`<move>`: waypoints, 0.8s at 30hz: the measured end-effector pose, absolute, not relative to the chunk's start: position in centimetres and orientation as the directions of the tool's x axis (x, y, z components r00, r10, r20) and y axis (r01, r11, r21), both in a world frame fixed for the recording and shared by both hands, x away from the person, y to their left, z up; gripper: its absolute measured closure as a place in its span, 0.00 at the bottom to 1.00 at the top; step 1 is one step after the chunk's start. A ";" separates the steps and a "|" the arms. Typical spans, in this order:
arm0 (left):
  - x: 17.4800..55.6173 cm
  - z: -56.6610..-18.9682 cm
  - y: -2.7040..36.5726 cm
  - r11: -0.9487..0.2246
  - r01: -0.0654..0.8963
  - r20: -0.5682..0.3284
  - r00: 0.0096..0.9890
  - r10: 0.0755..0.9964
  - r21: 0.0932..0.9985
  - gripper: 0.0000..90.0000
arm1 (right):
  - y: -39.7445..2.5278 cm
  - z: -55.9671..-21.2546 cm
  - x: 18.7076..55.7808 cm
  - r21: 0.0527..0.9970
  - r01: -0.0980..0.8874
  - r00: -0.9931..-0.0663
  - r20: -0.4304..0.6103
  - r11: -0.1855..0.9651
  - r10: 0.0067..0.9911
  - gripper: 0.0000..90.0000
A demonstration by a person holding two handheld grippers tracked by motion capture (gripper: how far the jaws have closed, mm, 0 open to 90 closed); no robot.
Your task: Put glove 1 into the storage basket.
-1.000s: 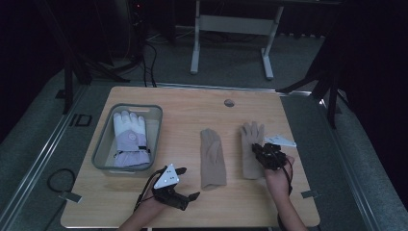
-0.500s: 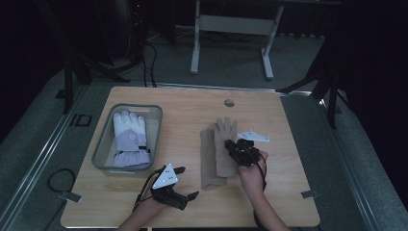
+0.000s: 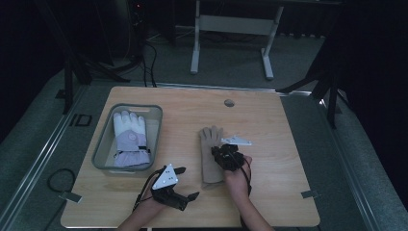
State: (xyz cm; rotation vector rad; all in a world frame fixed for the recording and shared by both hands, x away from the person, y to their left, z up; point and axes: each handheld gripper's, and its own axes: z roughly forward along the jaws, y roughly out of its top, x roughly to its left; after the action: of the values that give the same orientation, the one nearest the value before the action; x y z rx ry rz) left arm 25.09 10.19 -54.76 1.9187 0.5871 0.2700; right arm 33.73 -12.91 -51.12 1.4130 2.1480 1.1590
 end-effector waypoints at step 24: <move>25.1 -54.7 9.6 -0.256 0.317 -0.140 0.835 0.531 0.913 0.03 | -13.4 -53.3 33.9 0.765 0.600 -0.554 0.188 0.233 0.811 0.51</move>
State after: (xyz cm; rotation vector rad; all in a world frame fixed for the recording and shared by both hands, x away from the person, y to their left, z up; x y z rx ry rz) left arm 25.14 9.63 -54.68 1.8641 0.6389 0.2327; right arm 33.89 -13.39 -53.31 1.3255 2.2582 1.2231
